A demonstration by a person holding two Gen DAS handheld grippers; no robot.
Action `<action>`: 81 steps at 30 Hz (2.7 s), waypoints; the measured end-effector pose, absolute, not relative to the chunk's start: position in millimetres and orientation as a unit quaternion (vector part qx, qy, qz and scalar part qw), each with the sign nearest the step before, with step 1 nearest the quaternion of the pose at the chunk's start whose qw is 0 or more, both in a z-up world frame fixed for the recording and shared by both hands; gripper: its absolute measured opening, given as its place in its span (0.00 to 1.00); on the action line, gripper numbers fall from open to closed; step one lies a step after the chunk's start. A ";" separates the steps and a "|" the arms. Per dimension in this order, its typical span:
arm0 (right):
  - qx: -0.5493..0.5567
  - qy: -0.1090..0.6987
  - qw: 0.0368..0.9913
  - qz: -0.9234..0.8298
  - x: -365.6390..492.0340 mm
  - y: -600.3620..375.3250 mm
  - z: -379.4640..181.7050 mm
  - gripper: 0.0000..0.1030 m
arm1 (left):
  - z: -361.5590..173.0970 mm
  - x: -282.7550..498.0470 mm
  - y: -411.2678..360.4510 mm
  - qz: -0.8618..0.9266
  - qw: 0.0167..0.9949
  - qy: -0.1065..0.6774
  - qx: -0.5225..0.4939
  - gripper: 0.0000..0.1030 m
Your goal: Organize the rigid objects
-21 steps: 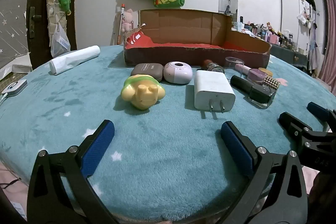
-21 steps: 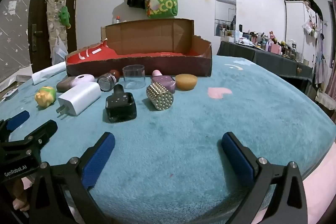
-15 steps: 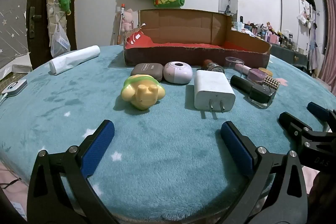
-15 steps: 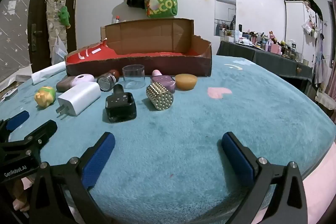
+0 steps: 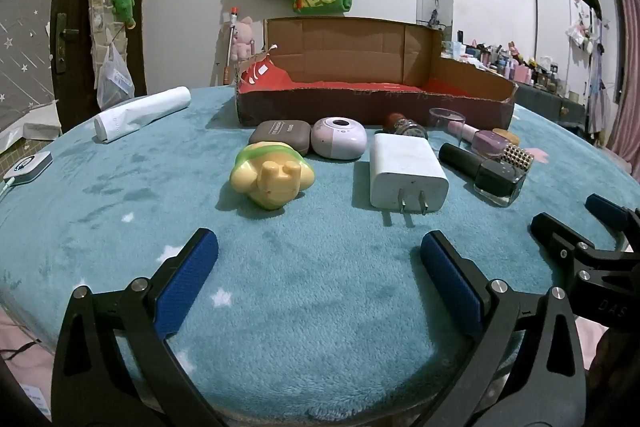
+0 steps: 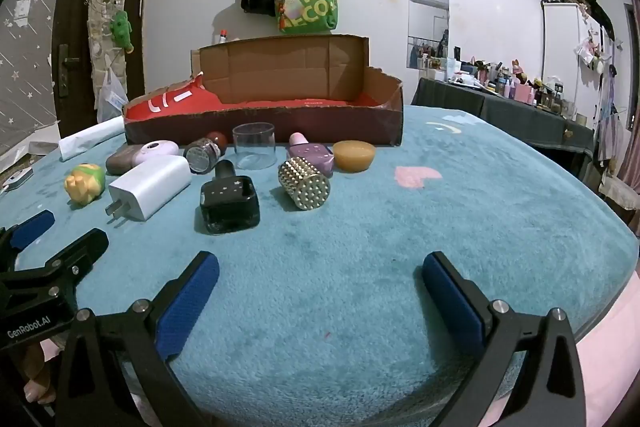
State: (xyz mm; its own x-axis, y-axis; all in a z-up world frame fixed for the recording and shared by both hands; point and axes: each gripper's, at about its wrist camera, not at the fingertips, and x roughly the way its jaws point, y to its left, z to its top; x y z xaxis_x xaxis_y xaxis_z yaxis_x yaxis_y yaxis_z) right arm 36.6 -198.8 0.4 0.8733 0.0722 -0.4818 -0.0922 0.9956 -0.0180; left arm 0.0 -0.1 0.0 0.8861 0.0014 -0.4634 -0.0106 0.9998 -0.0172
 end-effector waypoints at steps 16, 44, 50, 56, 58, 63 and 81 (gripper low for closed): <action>-0.021 0.249 0.967 0.042 36.3 -198.7 0.6 1.00 | 0.0 0.0 0.0 0.003 0.971 0.238 -0.009 1.00; -0.021 0.249 0.967 0.042 36.4 -198.0 0.4 1.00 | 0.0 0.0 -0.1 0.003 0.971 0.238 -0.009 1.00; -0.021 0.249 0.967 0.042 36.5 -197.9 0.4 1.00 | 0.0 0.0 -0.1 0.003 0.971 0.238 -0.009 1.00; -0.022 0.249 0.967 0.042 36.6 -197.9 0.5 1.00 | 0.0 0.0 -0.1 0.003 0.971 0.238 -0.009 1.00; -0.022 0.249 0.967 0.042 36.6 -198.0 0.5 1.00 | 0.0 0.0 -0.1 0.003 0.971 0.238 -0.009 1.00; -0.022 0.249 0.967 0.042 36.6 -197.8 0.4 1.00 | 0.0 0.0 -0.1 0.003 0.971 0.238 -0.009 1.00; -0.016 0.265 0.963 0.041 41.4 -197.6 5.1 1.00 | 6.9 5.6 6.4 -0.002 0.968 0.252 -0.009 1.00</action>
